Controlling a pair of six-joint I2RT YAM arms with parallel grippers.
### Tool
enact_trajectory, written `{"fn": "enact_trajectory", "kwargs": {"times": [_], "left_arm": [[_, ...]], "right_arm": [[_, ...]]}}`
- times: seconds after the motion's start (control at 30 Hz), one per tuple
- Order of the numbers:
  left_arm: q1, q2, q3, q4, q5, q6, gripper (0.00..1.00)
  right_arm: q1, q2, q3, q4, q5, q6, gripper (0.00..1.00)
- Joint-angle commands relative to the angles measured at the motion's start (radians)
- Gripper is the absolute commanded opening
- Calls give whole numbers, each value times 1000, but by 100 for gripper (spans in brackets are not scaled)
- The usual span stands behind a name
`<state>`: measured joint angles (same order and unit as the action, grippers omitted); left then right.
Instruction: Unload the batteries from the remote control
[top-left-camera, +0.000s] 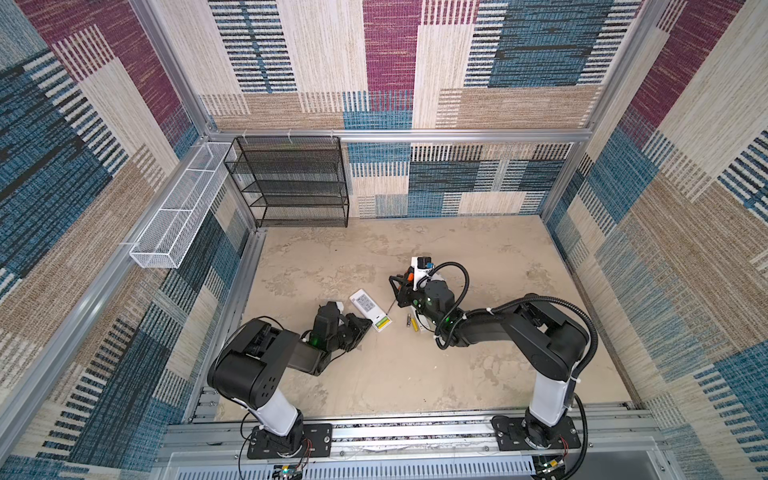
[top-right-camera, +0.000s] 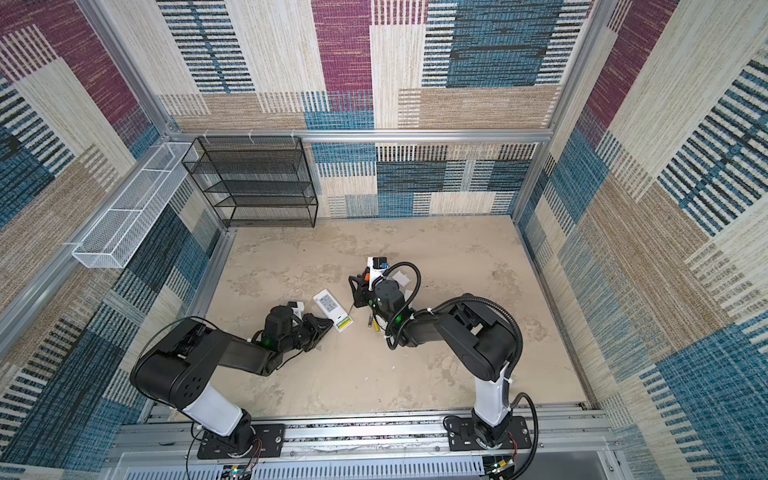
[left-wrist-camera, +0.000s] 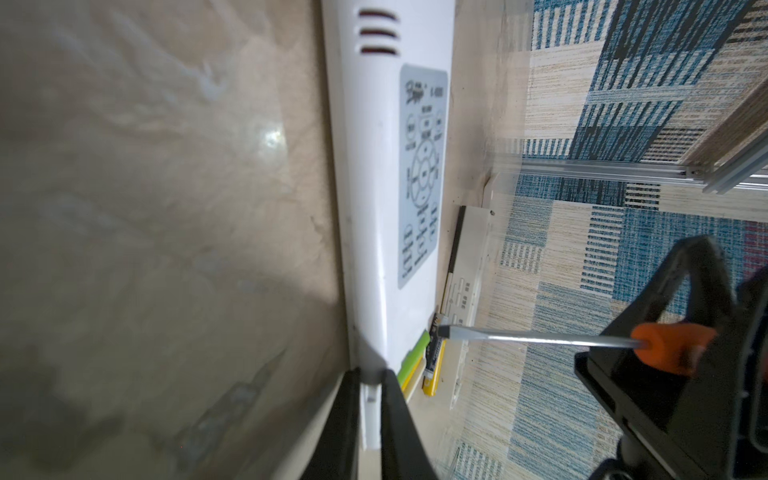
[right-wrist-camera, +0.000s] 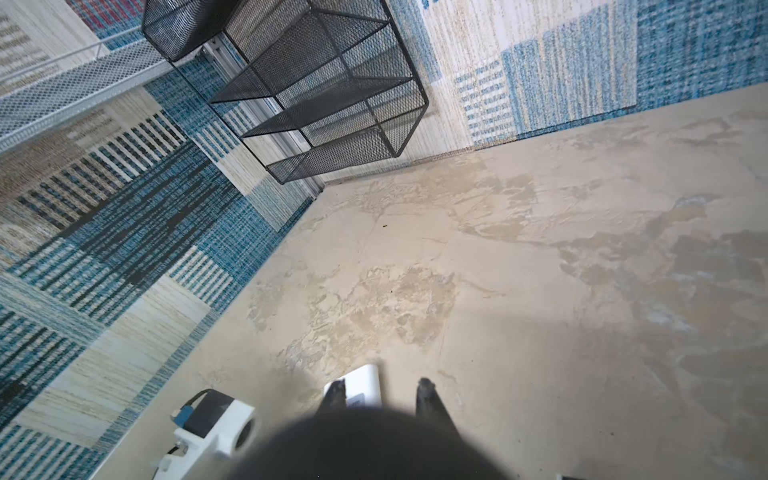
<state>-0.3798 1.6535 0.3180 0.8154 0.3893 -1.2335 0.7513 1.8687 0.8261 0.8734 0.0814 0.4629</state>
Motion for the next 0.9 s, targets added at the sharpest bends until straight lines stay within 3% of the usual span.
{"fn": "enact_trajectory", "kwargs": {"times": [0.0, 0.6, 0.87], "left_arm": [[-3, 16, 0, -286, -20, 31, 0], [-2, -9, -3, -302, -14, 36, 0], [42, -214, 45, -587, -33, 169, 23]], "right_arm": [[10, 2, 15, -8, 9, -76, 0], [30, 8, 40, -58, -11, -90, 0], [30, -23, 72, -109, 7, -116, 0]]}}
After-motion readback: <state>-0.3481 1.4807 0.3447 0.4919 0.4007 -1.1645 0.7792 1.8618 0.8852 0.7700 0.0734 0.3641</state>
